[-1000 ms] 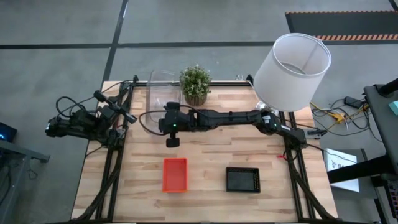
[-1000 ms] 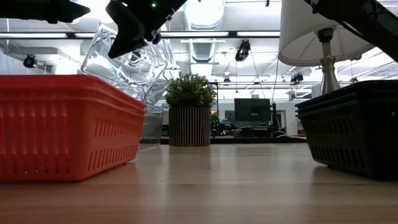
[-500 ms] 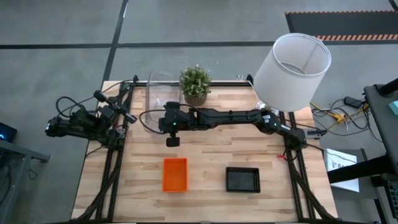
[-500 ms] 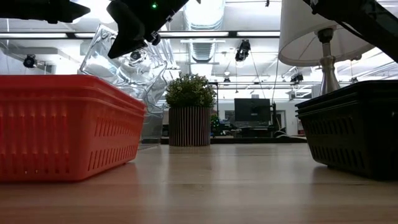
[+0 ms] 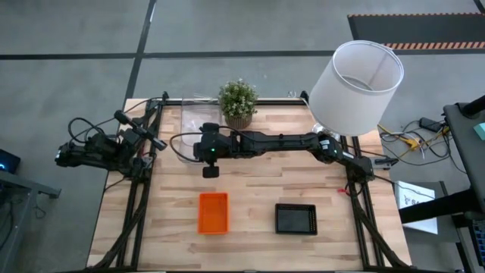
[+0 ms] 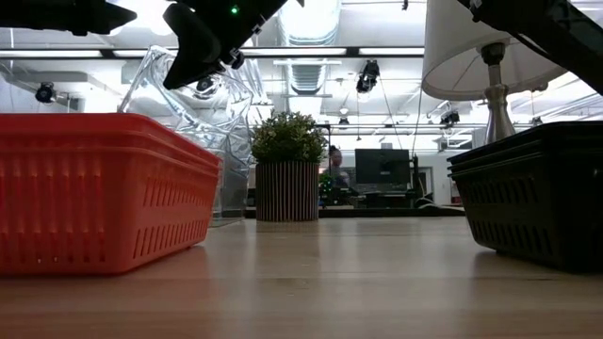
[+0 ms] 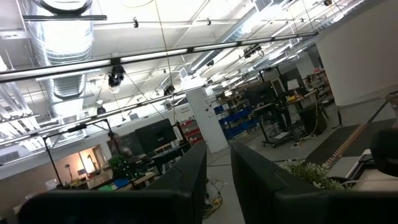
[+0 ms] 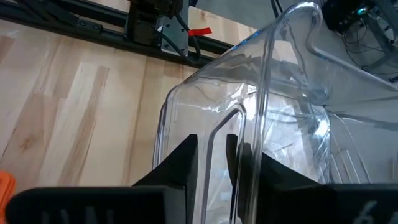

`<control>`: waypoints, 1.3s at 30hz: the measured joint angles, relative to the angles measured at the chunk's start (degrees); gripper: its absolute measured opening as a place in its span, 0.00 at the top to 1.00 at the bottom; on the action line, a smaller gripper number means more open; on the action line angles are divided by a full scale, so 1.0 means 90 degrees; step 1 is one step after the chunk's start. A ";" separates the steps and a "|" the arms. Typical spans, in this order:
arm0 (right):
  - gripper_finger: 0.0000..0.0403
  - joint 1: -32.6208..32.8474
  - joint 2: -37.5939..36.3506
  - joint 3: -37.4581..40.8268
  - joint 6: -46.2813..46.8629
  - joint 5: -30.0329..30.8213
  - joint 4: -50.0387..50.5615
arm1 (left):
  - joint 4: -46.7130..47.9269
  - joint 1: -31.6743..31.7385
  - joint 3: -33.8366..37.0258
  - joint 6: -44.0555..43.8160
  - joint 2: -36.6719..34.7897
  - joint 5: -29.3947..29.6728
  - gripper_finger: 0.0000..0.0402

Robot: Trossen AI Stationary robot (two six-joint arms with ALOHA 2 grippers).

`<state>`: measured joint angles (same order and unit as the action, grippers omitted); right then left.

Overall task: Stack baskets by color
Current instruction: Stack the right transparent bin on the left transparent bins, then return to Home Position

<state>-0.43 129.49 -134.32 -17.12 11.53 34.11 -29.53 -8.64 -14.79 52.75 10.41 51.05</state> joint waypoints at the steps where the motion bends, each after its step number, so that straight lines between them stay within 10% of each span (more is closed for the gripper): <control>1: 0.84 0.0000 -0.0002 0.0000 0.0000 0.0000 0.0001 | 0.0001 0.0000 0.0000 0.0001 0.0000 0.0000 0.86; 10: 0.97 -0.0012 -0.0002 0.0088 -0.0030 0.0000 -0.0004 | -0.0001 -0.0001 0.0000 0.0002 0.0000 -0.0002 0.86; 39: 0.72 -0.0031 -0.0411 0.0138 0.0137 0.0047 0.0552 | 0.0002 -0.0001 0.0001 -0.0157 0.0046 -0.0009 0.86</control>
<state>-0.71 125.79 -133.08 -15.89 11.95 39.07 -29.52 -8.64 -14.78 51.34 10.83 50.97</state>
